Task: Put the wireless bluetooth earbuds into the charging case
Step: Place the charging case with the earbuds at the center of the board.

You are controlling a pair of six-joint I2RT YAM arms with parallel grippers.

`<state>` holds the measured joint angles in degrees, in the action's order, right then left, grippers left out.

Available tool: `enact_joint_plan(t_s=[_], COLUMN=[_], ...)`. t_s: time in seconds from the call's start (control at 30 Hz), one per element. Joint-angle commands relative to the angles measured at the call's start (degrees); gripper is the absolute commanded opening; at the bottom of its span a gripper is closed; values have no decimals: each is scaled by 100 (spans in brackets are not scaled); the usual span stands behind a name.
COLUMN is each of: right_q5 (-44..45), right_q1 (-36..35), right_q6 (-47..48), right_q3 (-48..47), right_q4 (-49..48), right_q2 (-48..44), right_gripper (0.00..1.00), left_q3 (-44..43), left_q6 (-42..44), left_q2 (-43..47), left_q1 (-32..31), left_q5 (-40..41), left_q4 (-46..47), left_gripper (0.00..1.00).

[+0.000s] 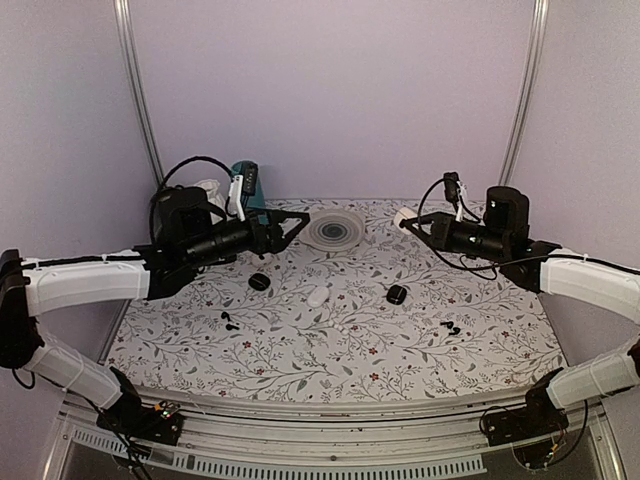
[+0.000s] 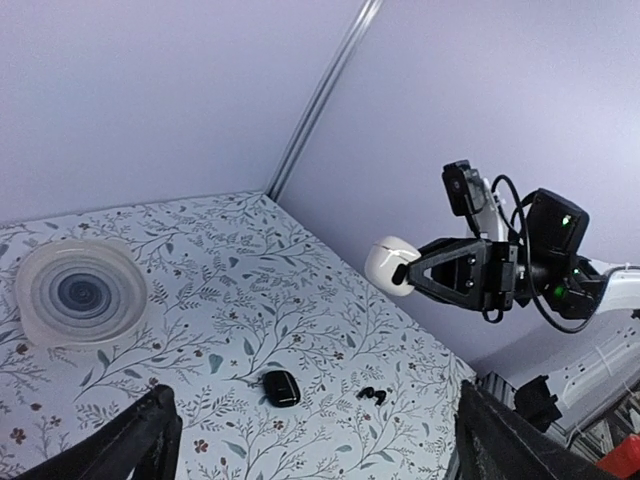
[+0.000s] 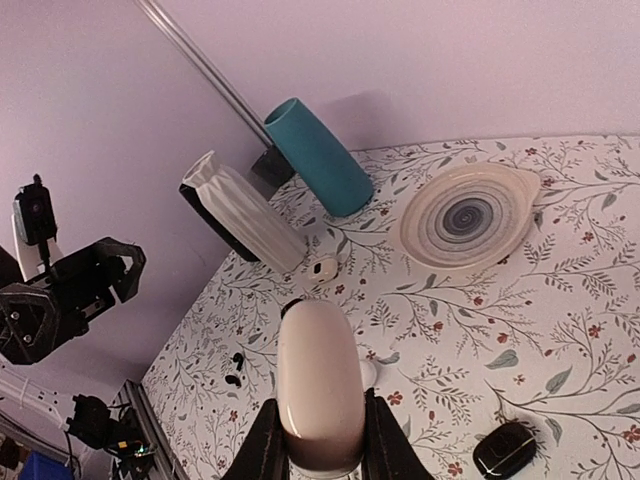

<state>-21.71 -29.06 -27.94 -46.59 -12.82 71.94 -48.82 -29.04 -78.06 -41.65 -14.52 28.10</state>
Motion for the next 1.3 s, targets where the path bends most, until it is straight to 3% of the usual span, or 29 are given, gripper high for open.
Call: enact_joint_plan(t_s=[0.0,0.13,0.5,1.07,1.2,1.27], right_q5=[151,159,-349,-402,-316,-204], right_q1=[540,1184,2508,2993,3007,3011], right_q6=[-258,-385,-545,-674,-695,-674], right_q3=[225,298,228,-796,-822,-821], right_q4=[195,423,351,356,444,526], right_q2=[-45,192,1687,3718,3724,3669], right_gripper=[4,4,4,8,14,22], left_q3=[-3,85,859,1038,1071,1055], left_q6=[-208,-212,-130,318,322,307], left_q2=[239,372,958,1421,1459,1440], left_q1=[196,358,964,1062,1062,1062], left_q5=[876,1134,622,110,107,112], left_q4=[-674,-911,-733,-991,-981,-977], left_gripper=[96,96,96,96,96,96])
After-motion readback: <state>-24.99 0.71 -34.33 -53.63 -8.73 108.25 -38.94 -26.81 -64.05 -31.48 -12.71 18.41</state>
